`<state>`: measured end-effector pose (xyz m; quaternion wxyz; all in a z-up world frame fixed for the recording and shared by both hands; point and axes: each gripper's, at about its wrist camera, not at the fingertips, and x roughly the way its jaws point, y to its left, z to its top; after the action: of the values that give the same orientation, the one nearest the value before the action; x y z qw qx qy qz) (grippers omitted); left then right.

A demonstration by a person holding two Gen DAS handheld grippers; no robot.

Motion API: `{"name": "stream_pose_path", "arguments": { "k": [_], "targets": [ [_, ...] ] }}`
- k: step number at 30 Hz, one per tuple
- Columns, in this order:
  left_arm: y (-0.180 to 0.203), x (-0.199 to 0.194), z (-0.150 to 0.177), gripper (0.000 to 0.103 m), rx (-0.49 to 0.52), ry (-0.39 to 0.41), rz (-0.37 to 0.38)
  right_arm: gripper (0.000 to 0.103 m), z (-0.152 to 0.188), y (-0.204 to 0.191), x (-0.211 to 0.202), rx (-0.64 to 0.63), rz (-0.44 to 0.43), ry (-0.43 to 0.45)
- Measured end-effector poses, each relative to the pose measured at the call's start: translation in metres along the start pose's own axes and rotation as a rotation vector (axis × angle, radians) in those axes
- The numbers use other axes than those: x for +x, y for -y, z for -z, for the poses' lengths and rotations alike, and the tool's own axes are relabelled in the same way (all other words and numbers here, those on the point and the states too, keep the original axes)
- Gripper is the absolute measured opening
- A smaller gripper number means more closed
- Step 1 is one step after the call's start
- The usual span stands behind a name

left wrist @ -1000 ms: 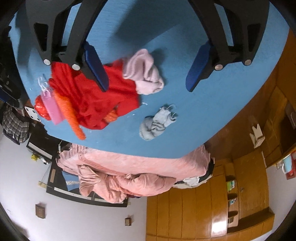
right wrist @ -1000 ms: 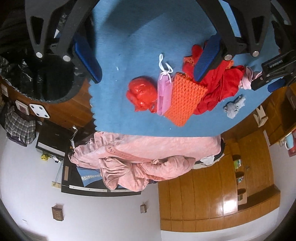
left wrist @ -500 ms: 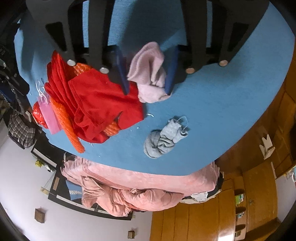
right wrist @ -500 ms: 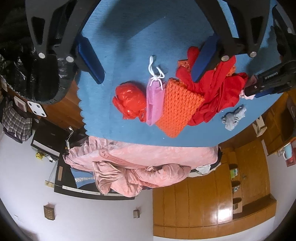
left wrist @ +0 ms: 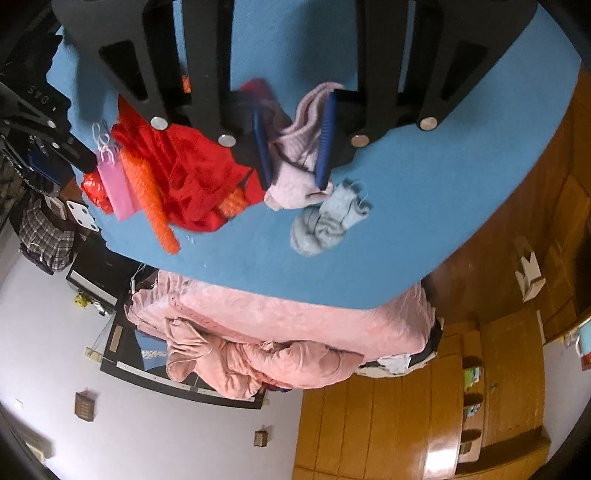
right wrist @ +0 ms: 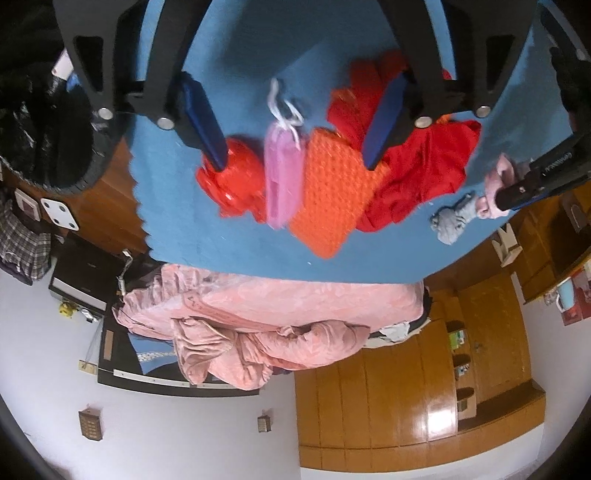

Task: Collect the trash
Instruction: 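Grasp the orange mesh net with the right tool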

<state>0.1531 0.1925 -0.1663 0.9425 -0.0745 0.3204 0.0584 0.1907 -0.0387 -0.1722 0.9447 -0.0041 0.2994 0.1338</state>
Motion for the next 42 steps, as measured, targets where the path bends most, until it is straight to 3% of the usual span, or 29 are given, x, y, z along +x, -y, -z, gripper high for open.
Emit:
{"name": "stream_pose_path", "arguments": {
  "k": [10,17,22,25,35,42],
  "targets": [
    [-0.001,0.024,0.001,0.024,-0.002,-0.038,-0.009,0.046,-0.01,-0.027,0.025,-0.06,-0.077,-0.029],
    [-0.001,0.033,0.005,0.024,-0.013,-0.055,-0.012,0.044,-0.006,-0.03,0.046,-0.053,-0.089,-0.101],
    [-0.002,0.033,0.007,0.024,-0.013,-0.054,-0.013,0.023,-0.003,-0.031,0.051,-0.062,-0.118,-0.134],
    [-0.002,0.033,0.008,0.024,-0.012,-0.053,-0.014,0.015,-0.001,-0.034,0.047,-0.072,-0.12,-0.122],
    [0.003,0.016,0.002,0.024,-0.002,-0.015,-0.017,0.013,-0.012,-0.031,0.023,-0.064,-0.125,-0.057],
    [0.014,-0.006,-0.004,0.024,0.018,0.018,-0.014,0.013,-0.017,-0.032,0.003,-0.065,-0.182,-0.031]
  ]
}}
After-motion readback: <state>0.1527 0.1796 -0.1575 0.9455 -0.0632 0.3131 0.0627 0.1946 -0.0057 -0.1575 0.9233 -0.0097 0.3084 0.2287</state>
